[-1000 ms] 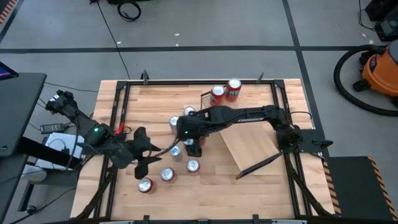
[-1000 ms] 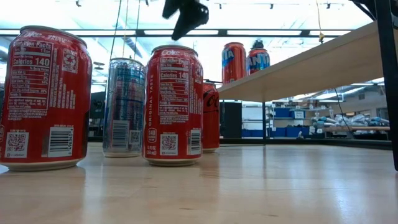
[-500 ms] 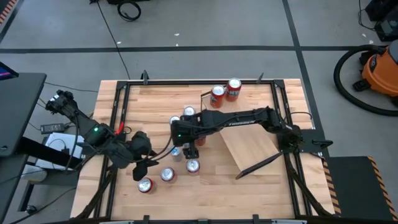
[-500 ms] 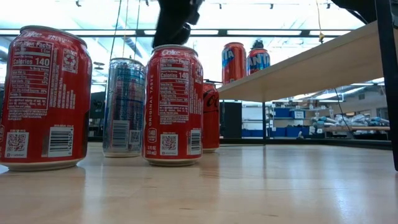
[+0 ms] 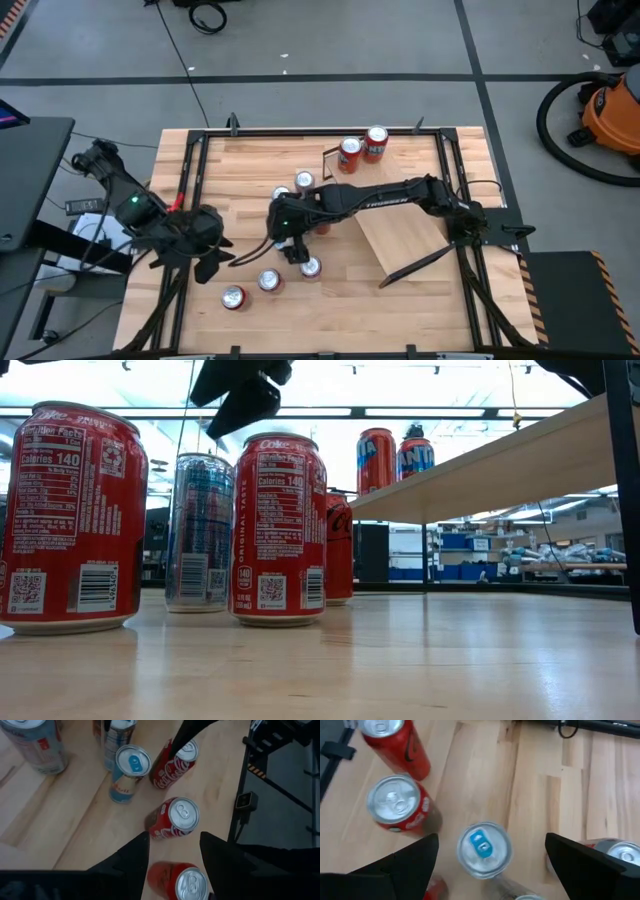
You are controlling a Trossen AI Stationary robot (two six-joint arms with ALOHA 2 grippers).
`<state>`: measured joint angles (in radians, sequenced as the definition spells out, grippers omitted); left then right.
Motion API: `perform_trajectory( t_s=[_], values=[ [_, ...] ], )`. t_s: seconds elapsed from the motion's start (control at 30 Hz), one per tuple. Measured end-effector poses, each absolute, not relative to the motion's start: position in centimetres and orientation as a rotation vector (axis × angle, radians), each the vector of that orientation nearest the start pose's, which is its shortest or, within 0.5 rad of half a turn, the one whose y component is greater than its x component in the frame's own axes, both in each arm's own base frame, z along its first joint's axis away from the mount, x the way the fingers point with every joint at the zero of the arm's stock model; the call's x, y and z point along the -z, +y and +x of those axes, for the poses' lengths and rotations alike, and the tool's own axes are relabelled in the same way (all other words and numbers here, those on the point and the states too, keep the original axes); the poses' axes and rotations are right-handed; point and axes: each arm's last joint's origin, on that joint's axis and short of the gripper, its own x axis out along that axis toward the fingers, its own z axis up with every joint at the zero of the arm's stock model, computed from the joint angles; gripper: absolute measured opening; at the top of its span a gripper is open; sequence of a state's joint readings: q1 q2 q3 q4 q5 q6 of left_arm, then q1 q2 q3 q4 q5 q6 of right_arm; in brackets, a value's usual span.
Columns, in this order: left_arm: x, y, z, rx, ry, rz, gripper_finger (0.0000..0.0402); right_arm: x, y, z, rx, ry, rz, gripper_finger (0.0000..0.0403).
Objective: Place canned beverage on shelf
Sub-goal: Put the bottom blue soda can on the shelf
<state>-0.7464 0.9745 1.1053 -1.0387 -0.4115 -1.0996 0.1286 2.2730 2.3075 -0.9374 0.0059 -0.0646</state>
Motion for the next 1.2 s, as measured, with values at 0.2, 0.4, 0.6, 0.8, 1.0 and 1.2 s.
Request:
perform_trajectory(
  t_s=[0.2,0.4,0.6,0.8,1.0,1.2],
  values=[
    [-34.3,-9.8,12.3,-0.127,0.796,-0.552,0.0185,-28.7,5.7,49.7,-0.146,0.893,-0.125,0.0377],
    [-34.5,-9.5,12.0,-0.125,0.789,-0.571,0.0185,-26.9,5.9,50.7,-0.167,0.895,-0.125,0.0377],
    [-34.6,-9.4,11.9,-0.117,0.797,-0.585,0.0185,-25.5,5.9,50.7,-0.174,0.959,-0.125,0.0376],
    [-34.6,-9.4,11.9,-0.114,0.797,-0.587,0.0185,-24.6,6.0,50.9,-0.201,0.986,-0.130,0.0364],
    [-34.6,-9.4,11.9,-0.114,0.797,-0.586,0.0185,-24.2,6.0,51.0,-0.208,0.998,-0.129,0.0320],
    [-34.6,-9.4,11.9,-0.114,0.797,-0.586,0.0185,-23.9,6.0,51.0,-0.207,1.005,-0.130,0.0263]
  ],
)
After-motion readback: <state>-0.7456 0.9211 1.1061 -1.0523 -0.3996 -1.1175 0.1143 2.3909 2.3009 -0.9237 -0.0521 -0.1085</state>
